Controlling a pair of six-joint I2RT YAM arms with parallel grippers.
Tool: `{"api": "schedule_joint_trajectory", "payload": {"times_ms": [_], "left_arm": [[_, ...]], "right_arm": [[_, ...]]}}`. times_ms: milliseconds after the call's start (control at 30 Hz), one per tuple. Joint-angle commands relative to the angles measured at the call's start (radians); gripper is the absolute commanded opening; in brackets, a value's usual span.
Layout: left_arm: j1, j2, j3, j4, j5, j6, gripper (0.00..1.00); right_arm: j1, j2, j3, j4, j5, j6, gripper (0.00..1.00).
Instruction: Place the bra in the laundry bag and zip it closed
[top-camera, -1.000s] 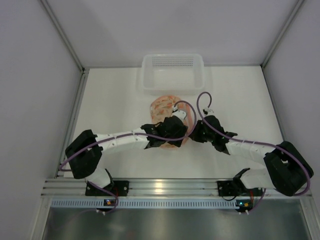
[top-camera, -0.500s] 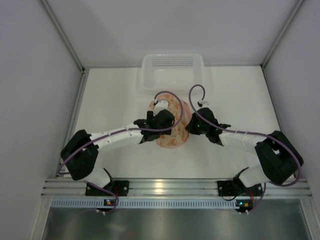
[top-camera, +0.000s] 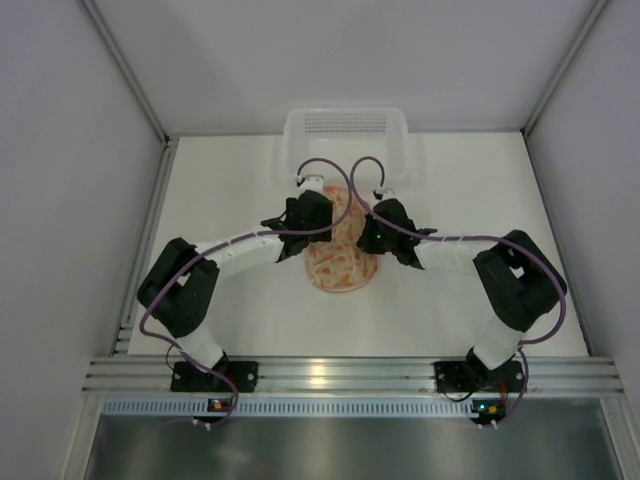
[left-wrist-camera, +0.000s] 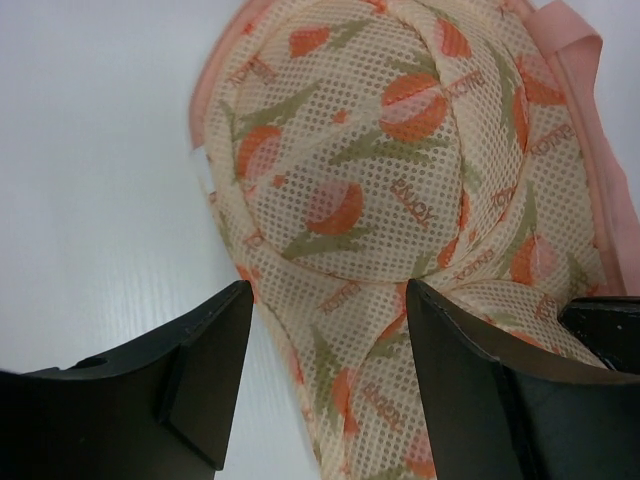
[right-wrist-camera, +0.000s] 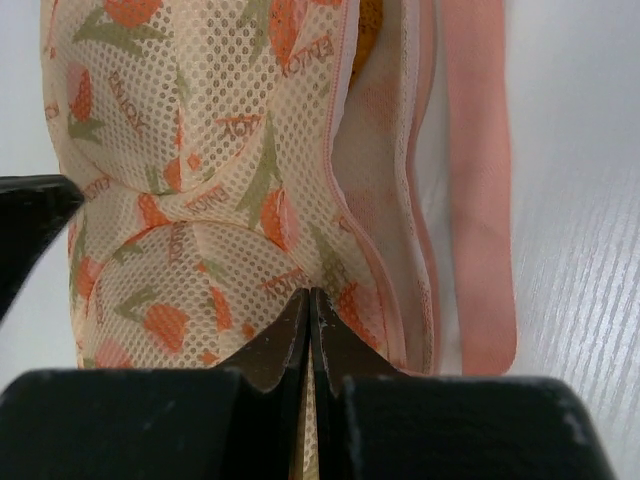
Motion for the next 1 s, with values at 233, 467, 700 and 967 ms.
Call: {"api": "schedule_joint_trajectory", "payload": {"times_ms": [233, 467, 700, 967], "left_arm": [[0.007, 0.082, -0.091, 0.224, 0.223, -0.004, 0.47], [-0.057, -0.032, -0.254, 0.172, 0.216, -0.148, 0.39], [-0.232, -0.168, -0.294, -0.011, 0.059, -0.334, 0.37], [-0.334, -0.248, -0.32, -0.032, 0.068, -0.376, 0.37]], "right_arm": [[-0.008, 0.034, 0.087, 0.005, 0.014, -0.066, 0.0], [-0.011, 0.065, 0.12, 0.002, -0.005, -0.096, 0.0], [-0.011, 0.143, 0.171, 0.032, -0.113, -0.094, 0.0], [0.047, 0.241, 0.324, -0.012, -0.186, -0.12, 0.0]]}}
